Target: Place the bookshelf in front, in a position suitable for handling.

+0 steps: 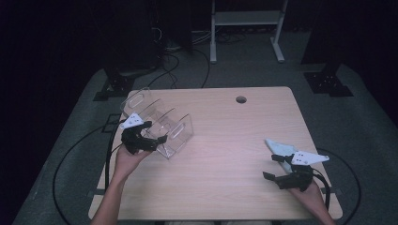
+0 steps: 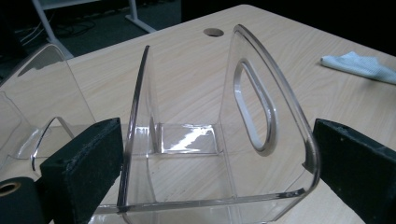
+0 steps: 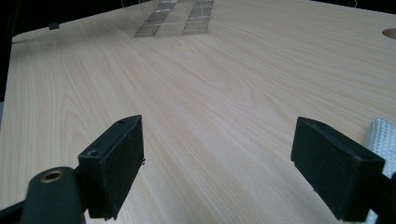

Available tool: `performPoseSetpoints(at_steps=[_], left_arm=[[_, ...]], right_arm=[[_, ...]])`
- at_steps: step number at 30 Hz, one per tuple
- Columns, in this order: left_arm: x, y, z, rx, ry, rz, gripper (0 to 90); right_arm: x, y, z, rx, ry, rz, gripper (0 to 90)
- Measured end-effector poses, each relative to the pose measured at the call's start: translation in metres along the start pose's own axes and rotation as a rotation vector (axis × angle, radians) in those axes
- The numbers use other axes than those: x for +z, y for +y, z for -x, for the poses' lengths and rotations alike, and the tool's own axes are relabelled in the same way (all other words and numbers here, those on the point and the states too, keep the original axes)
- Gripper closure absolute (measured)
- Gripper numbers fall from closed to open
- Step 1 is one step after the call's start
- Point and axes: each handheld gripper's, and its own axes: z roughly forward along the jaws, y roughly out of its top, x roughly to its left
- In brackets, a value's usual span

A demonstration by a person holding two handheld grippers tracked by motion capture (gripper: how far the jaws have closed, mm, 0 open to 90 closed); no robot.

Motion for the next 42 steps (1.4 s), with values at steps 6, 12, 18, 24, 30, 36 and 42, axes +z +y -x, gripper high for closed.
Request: performPoseSetpoints(at_steps=[6, 12, 18, 24, 30, 36, 42], left_arm=[[0.002, 0.0, 0.0, -0.003, 0.0, 0.003, 5.1], [0.002, 0.0, 0.001, -0.005, 0.006, 0.0, 5.5], [0.006, 0.001, 0.01, 0.002, 0.01, 0.001, 5.5], [0.015, 0.007, 0.035, 0.019, -0.001, -0.013, 5.5], [0.032, 0.01, 0.076, 0.028, -0.024, 0.012, 5.3], [0.046, 0.015, 0.112, 0.034, -0.039, 0.005, 4.9], [0.057, 0.017, 0.138, 0.042, -0.068, 0.013, 3.7]], right_arm=[[-0.004, 0.0, 0.001, 0.009, -0.005, 0.005, 16.6], [-0.006, 0.0, 0.002, 0.017, -0.01, 0.012, 16.6], [-0.005, 0.0, 0.004, 0.015, -0.013, 0.016, 16.7], [-0.005, 0.0, 0.005, 0.022, -0.016, 0.016, 16.8], [-0.005, 0.001, 0.004, 0.022, -0.017, 0.024, 17.4], [-0.004, 0.0, 0.006, 0.023, -0.022, 0.015, 17.3], [-0.004, 0.0, 0.007, 0.023, -0.024, 0.012, 17.3]])
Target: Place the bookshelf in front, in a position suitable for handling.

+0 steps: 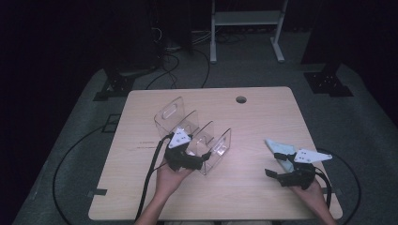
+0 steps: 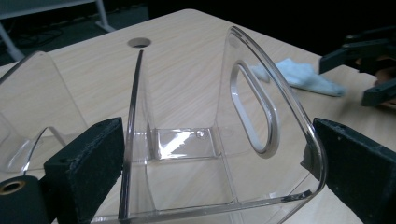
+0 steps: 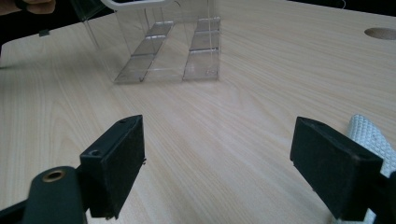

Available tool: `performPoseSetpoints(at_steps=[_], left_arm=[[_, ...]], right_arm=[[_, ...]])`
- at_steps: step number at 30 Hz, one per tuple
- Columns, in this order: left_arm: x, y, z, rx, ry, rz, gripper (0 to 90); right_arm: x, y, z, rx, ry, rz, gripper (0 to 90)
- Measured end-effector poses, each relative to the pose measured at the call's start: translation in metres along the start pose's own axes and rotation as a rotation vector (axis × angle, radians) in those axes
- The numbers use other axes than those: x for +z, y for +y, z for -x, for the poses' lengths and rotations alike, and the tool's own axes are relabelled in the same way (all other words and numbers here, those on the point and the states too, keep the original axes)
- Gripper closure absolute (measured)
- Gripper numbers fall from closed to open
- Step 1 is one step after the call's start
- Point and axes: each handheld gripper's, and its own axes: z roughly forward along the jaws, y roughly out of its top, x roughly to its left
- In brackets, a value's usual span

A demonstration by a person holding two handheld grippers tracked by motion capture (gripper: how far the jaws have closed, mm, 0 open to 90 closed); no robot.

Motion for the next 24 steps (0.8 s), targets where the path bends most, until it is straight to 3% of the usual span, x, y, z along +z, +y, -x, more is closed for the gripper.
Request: performPoseSetpoints(at_steps=[4, 12, 17, 24], left_arm=[[0.001, 0.0, 0.005, 0.009, -0.017, 0.009, 3.4], [-0.027, 0.004, -0.002, -0.016, -0.051, 0.103, 4.1], [-0.042, 0.003, -0.012, 0.001, -0.016, 0.126, 4.0], [-0.049, -0.004, -0.026, 0.003, 0.025, 0.114, 3.1]], right_arm=[[0.0, 0.0, 0.0, -0.002, -0.001, -0.001, 17.2], [0.0, 0.0, 0.001, 0.003, -0.002, 0.001, 16.9], [-0.001, 0.0, 0.002, 0.007, -0.007, 0.003, 16.8], [-0.001, -0.001, 0.002, 0.01, -0.007, 0.005, 16.8]])
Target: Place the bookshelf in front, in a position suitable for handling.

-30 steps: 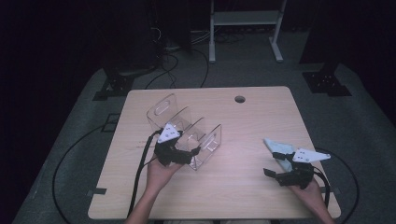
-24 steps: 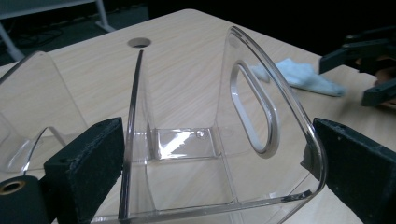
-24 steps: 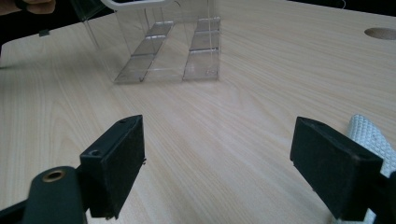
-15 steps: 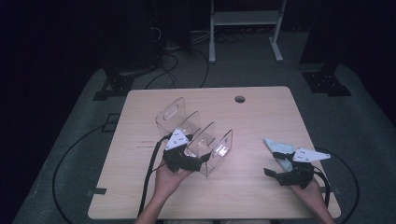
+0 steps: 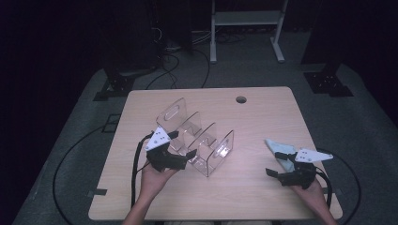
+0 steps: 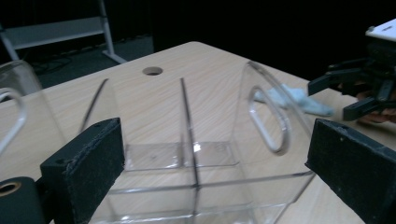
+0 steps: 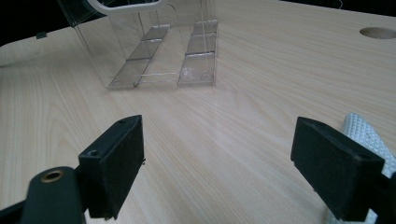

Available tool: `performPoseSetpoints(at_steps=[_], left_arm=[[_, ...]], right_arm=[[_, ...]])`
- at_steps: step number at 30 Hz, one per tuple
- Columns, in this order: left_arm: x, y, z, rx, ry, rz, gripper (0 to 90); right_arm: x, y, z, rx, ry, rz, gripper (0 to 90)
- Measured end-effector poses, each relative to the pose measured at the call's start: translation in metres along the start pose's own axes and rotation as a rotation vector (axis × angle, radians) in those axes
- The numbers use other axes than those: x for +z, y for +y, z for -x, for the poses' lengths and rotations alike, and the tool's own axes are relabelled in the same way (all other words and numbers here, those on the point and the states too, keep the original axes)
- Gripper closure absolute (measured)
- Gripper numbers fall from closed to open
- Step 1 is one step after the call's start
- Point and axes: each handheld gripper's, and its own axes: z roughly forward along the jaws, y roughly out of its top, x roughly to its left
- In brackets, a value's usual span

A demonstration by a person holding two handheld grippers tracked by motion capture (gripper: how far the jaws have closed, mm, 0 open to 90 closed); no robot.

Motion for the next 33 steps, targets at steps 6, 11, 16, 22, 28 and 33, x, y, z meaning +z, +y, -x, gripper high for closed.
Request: performPoseSetpoints(at_steps=[6, 11, 16, 22, 28, 33], left_arm=[[-0.003, -0.012, -0.01, 0.005, 0.021, -0.002, 2.4], [-0.004, -0.025, -0.013, 0.006, 0.029, -0.013, 1.9], [-0.004, -0.04, -0.016, 0.005, 0.038, -0.044, 1.9], [0.001, -0.056, -0.02, -0.011, 0.033, -0.076, 1.9], [0.011, -0.064, -0.023, -0.009, 0.032, -0.119, 1.9], [0.02, -0.072, -0.028, -0.025, 0.033, -0.151, 1.9]], right_arm=[[0.0, 0.0, 0.0, 0.005, 0.0, -0.001, 16.7], [-0.001, 0.0, 0.0, 0.002, 0.0, 0.002, 16.6], [-0.001, 0.0, 0.0, 0.002, 0.001, 0.005, 16.6], [0.0, 0.0, 0.0, 0.003, 0.002, 0.007, 16.6], [-0.001, 0.0, 0.0, 0.001, 0.001, 0.007, 16.5], [-0.002, 0.0, 0.0, 0.004, -0.001, 0.009, 15.9]])
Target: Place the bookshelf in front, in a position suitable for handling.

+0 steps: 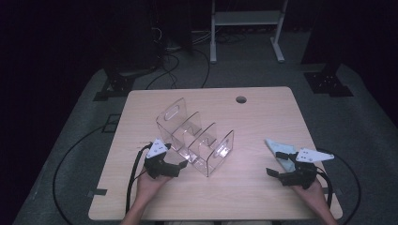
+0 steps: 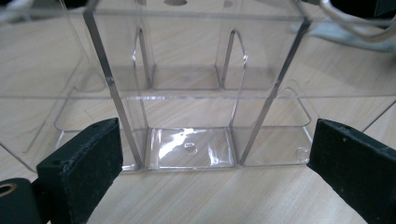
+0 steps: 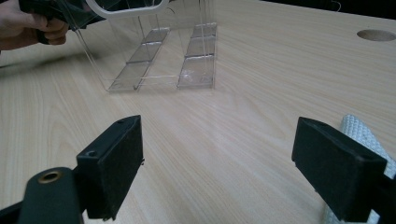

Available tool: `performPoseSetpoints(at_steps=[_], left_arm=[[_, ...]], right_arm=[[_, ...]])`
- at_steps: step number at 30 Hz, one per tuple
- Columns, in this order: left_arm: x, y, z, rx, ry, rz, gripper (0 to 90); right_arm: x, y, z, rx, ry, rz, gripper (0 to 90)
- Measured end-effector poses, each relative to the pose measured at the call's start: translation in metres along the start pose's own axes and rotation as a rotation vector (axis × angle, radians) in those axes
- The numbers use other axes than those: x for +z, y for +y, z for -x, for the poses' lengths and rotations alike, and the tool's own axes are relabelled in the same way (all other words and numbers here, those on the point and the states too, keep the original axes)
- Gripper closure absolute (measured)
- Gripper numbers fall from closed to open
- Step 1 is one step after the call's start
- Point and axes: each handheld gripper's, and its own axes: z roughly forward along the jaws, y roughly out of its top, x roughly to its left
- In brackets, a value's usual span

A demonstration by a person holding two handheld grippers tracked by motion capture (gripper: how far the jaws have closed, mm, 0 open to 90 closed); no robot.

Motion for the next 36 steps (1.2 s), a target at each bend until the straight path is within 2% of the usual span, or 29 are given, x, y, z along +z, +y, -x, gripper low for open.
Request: performPoseSetpoints(at_steps=[5, 12, 14, 15, 18, 19, 20, 21, 23, 24, 25, 26, 28, 31, 32, 33, 34, 35, 36], left_arm=[[0.009, -0.002, -0.001, 0.0, -0.005, -0.007, 1.9], [0.017, -0.001, -0.003, 0.014, 0.027, -0.005, 1.3], [0.018, -0.001, -0.004, 0.012, 0.041, -0.003, 1.3], [0.019, 0.0, -0.005, 0.011, 0.043, 0.016, 1.3], [0.021, 0.001, -0.006, 0.02, 0.051, 0.022, 1.3], [0.023, 0.002, -0.006, 0.025, 0.053, 0.025, 1.3], [0.026, 0.002, -0.006, 0.028, 0.054, 0.032, 1.5], [0.026, 0.002, -0.006, 0.028, 0.054, 0.032, 2.1], [0.027, 0.002, -0.007, 0.028, 0.049, 0.047, 3.0], [0.027, 0.002, -0.007, 0.032, 0.046, 0.052, 5.3], [0.028, 0.002, -0.006, 0.042, 0.044, 0.059, 5.3], [0.028, 0.002, -0.005, 0.055, 0.048, 0.064, 7.1], [0.028, 0.002, -0.005, 0.051, 0.047, 0.067, 7.3], [0.029, 0.002, -0.005, 0.043, 0.046, 0.07, 7.4], [0.029, 0.002, -0.005, 0.042, 0.047, 0.072, 7.3], [0.03, 0.002, -0.005, 0.041, 0.048, 0.075, 7.3], [0.03, 0.002, -0.005, 0.037, 0.049, 0.077, 7.1], [0.031, 0.002, -0.005, 0.036, 0.051, 0.08, 7.1], [0.032, 0.002, -0.004, 0.025, 0.051, 0.083, 6.5]], right_arm=[[-0.001, 0.0, 0.002, 0.003, -0.004, -0.004, 15.9], [-0.006, 0.003, 0.01, 0.015, -0.024, -0.011, 16.1], [-0.008, 0.003, 0.013, 0.022, -0.041, -0.014, 16.2], [-0.011, 0.003, 0.018, 0.029, -0.056, -0.021, 16.2], [-0.014, 0.007, 0.024, 0.036, -0.066, -0.051, 16.7], [-0.016, 0.01, 0.026, 0.032, -0.077, -0.055, 18.3], [-0.02, 0.015, 0.033, 0.017, -0.09, -0.064, 23.8], [-0.02, 0.015, 0.033, 0.017, -0.09, -0.064, 23.8], [-0.019, 0.017, 0.042, 0.023, -0.123, -0.098, 27.7], [-0.011, 0.016, 0.052, 0.036, -0.137, -0.153, 30.9], [-0.011, 0.016, 0.052, 0.036, -0.137, -0.153, 30.9], [0.0, 0.012, 0.063, 0.062, -0.164, -0.209, 34.3], [0.008, 0.009, 0.069, 0.086, -0.183, -0.215, 37.0], [0.013, 0.007, 0.074, 0.105, -0.199, -0.228, 40.1], [0.02, 0.004, 0.076, 0.12, -0.194, -0.266, 41.0], [0.02, 0.004, 0.076, 0.12, -0.194, -0.266, 41.0], [0.023, 0.004, 0.074, 0.102, -0.224, -0.297, 45.2], [0.023, 0.004, 0.074, 0.102, -0.224, -0.297, 45.2], [0.026, 0.006, 0.071, 0.093, -0.25, -0.323, 46.1]])
